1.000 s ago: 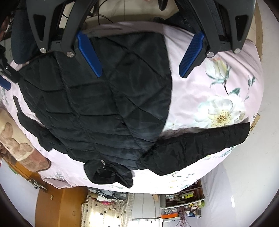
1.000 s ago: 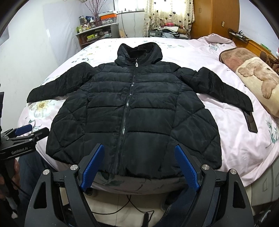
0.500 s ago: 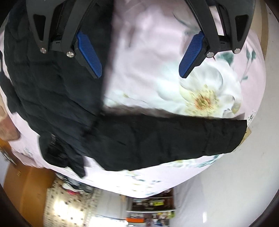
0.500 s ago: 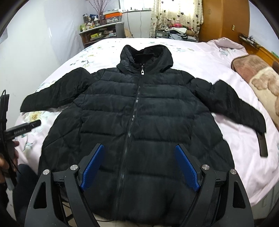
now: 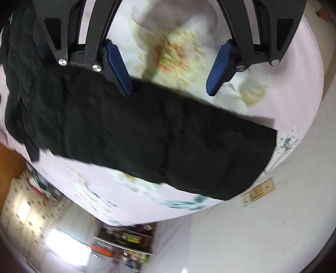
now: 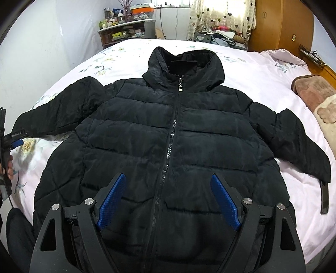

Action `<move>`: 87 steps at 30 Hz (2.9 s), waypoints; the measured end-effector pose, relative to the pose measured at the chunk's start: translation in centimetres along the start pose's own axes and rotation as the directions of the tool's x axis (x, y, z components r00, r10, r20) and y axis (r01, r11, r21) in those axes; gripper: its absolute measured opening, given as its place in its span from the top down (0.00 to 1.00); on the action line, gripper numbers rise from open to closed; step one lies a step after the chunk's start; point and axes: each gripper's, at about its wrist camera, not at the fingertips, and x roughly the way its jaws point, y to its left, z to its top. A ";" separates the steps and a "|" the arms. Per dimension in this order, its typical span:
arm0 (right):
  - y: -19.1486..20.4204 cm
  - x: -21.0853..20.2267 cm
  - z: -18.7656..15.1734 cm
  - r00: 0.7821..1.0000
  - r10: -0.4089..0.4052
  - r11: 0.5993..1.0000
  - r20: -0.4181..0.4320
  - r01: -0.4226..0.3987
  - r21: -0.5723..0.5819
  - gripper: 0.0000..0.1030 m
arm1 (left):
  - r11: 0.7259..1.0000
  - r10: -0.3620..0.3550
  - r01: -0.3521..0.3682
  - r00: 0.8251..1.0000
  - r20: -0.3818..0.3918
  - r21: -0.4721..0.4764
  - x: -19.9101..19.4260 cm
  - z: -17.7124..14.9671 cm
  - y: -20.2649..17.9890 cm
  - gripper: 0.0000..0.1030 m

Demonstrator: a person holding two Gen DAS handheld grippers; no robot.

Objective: Fold large clothes
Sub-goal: 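Grasp the cuff of the sleeve nearest the left tool with the left tool, then lift the held sleeve and fold it across the jacket body with the left tool, then open the left tool to release the sleeve and withdraw it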

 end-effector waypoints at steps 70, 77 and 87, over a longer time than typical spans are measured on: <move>-17.1 -1.0 0.6 0.995 -0.083 0.961 0.062 0.063 0.269 0.19 | 0.452 -0.664 0.750 0.644 -0.379 0.483 -10.6 -6.6 -39.2 0.34; -14.8 3.9 5.2 0.997 -0.045 0.977 0.064 0.031 0.211 0.29 | 0.696 -0.442 0.438 0.886 -0.141 0.569 -3.5 -0.2 -32.0 0.56; -15.8 15.6 8.1 0.996 -0.032 0.981 -0.079 0.046 0.187 0.51 | 0.769 -0.337 0.369 0.928 -0.159 0.521 3.8 -0.8 -30.1 0.69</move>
